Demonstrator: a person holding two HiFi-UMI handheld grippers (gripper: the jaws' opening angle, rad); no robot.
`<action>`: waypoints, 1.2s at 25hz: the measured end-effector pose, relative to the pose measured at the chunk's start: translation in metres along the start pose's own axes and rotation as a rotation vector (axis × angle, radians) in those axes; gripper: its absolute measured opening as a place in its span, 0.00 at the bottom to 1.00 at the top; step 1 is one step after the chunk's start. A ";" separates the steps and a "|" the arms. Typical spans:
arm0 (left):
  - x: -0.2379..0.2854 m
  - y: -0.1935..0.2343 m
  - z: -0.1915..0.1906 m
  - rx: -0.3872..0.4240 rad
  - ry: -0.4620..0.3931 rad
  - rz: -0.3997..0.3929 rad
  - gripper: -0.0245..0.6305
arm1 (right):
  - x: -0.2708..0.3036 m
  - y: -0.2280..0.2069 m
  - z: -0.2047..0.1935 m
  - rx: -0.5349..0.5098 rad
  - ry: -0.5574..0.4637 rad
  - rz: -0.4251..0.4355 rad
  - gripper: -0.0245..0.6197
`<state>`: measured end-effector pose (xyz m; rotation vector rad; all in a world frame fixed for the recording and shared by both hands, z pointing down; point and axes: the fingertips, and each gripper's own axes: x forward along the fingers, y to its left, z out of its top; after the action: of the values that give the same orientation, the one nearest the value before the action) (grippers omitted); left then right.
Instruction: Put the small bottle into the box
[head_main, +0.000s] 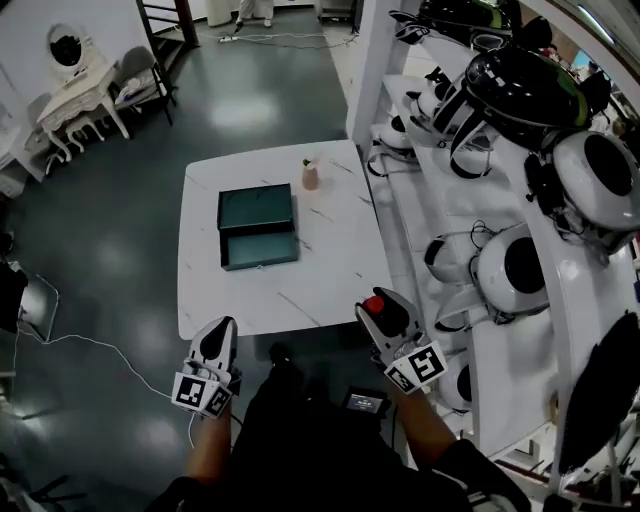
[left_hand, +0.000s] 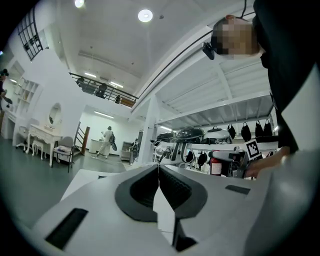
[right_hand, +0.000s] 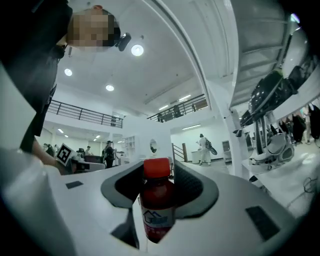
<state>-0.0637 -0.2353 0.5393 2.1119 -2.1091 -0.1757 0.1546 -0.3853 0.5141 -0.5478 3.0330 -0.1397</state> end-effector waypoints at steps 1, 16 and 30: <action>0.002 0.004 -0.003 -0.004 -0.001 0.015 0.06 | 0.010 -0.001 -0.001 -0.027 0.020 0.032 0.34; 0.057 0.117 0.000 0.002 0.024 0.073 0.06 | 0.213 0.049 -0.039 -0.391 0.344 0.437 0.34; 0.088 0.173 -0.037 -0.016 0.140 0.058 0.06 | 0.310 0.064 -0.161 -0.479 0.717 0.637 0.31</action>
<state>-0.2260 -0.3220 0.6101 1.9891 -2.0771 -0.0365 -0.1687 -0.4219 0.6559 0.6306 3.7404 0.5430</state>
